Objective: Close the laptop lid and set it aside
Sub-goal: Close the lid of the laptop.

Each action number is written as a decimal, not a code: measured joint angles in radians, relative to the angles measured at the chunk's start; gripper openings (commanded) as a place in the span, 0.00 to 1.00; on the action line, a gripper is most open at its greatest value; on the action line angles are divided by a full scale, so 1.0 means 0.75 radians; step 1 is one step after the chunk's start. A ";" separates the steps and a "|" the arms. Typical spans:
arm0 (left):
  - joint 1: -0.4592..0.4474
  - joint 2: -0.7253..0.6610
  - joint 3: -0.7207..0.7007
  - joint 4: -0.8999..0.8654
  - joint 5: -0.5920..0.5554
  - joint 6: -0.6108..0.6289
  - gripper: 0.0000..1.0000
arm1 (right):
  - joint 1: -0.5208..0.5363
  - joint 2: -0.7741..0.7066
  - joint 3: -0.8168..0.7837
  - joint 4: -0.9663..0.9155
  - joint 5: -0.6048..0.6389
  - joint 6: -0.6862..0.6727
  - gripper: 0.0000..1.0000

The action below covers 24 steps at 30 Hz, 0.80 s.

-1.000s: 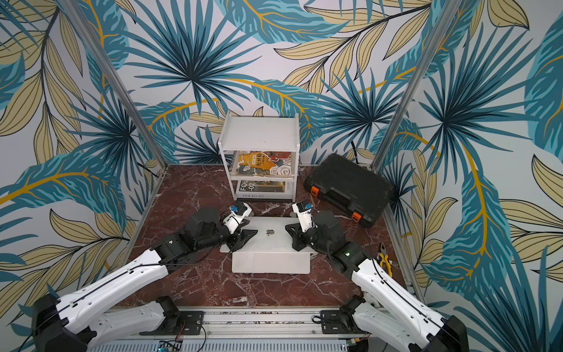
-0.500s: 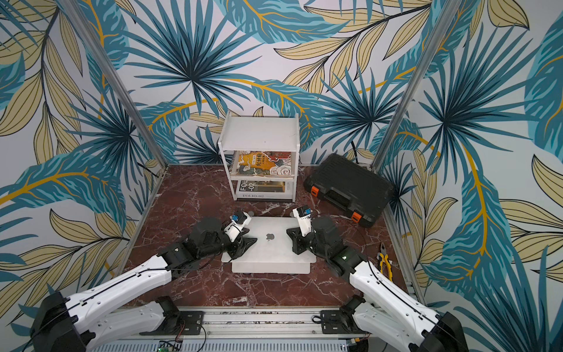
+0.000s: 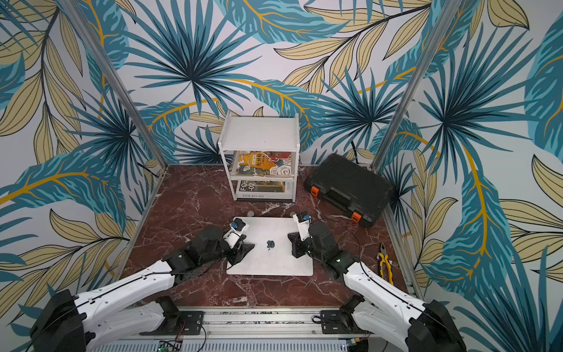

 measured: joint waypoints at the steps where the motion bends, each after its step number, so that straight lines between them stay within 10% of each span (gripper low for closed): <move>1: 0.000 0.000 -0.012 0.007 -0.006 0.000 0.56 | 0.000 0.007 -0.003 0.010 0.006 0.000 0.00; 24: 0.000 0.057 -0.080 0.138 -0.078 0.000 0.69 | 0.001 0.076 -0.109 0.172 0.103 0.029 0.00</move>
